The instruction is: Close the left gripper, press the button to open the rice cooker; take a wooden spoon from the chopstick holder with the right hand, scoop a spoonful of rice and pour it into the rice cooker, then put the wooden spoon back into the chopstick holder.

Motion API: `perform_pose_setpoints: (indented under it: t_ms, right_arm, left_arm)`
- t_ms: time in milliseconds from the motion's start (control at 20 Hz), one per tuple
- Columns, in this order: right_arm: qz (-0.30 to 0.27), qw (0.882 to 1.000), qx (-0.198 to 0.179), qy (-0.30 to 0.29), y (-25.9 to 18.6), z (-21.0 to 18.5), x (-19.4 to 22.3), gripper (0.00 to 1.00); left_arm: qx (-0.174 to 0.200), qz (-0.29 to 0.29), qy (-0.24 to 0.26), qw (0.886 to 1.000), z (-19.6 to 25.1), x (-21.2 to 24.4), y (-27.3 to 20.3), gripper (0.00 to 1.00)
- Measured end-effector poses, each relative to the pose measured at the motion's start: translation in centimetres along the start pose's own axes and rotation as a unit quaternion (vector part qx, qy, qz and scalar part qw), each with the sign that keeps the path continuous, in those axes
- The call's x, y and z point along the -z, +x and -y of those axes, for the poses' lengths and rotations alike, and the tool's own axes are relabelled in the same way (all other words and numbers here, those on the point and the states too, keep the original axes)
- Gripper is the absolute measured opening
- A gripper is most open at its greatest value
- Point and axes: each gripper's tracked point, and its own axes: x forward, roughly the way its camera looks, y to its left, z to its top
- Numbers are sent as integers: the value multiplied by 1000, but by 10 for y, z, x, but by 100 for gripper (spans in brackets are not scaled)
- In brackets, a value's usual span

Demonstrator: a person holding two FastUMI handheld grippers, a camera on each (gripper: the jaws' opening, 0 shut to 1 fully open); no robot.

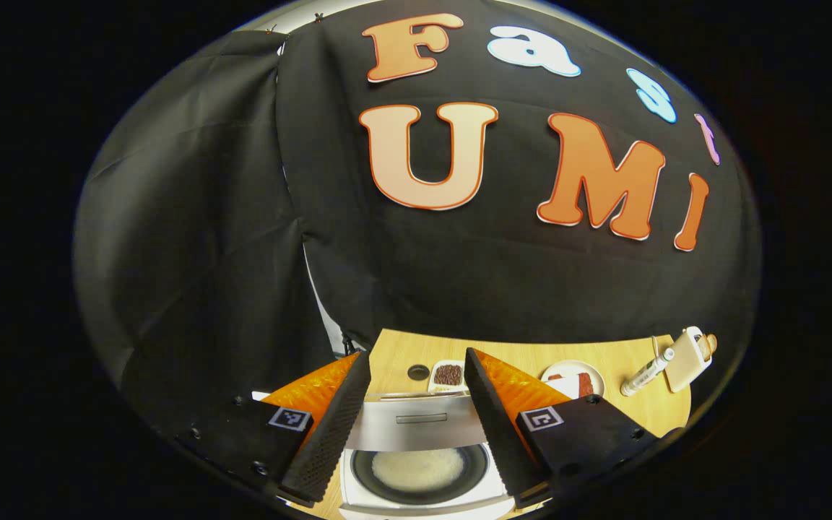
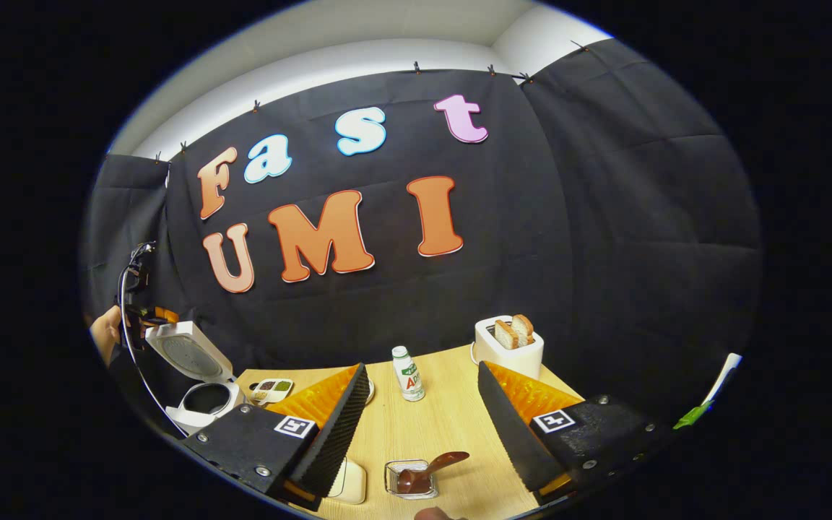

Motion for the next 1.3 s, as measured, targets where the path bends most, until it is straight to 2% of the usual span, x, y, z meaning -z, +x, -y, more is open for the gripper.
perform_pose_setpoints:
  t_ms: [150,350,550,750,900,950,1000,1050,1200,1250,1300]
  right_arm:
    - [-2,1000,-20,6,12,-11,1,94]
    - [-11,999,-48,6,26,-31,4,94]
    - [-19,997,-76,2,36,-53,11,94]
    - [-26,995,-92,-2,38,-67,16,94]
    - [-34,995,-96,-7,36,-69,23,94]
    - [-38,995,-95,-7,37,-70,26,94]
    - [-41,994,-97,-6,36,-71,27,94]
    - [-41,994,-98,-6,35,-73,27,94]
    - [-34,994,-100,-14,36,-77,21,94]
    - [-30,994,-101,-17,35,-77,19,94]
    - [-28,994,-99,-20,37,-78,16,94]
  left_arm:
    - [-4,-31,-2,1000,2,49,-20,90]
    - [-11,-19,37,999,8,96,-38,89]
    - [-2,-28,30,999,12,134,-44,90]
    - [1,-75,-13,997,12,178,-36,90]
    - [-9,-144,2,989,17,238,-35,92]
    - [-9,-105,15,994,23,213,-19,92]
    - [-16,-133,15,991,23,233,-21,91]
    - [-11,-121,11,993,25,228,-21,90]
    - [-9,-134,4,991,25,228,-30,89]
    - [-10,-127,1,992,24,229,-32,84]
    - [-15,-118,-2,993,22,225,-33,84]
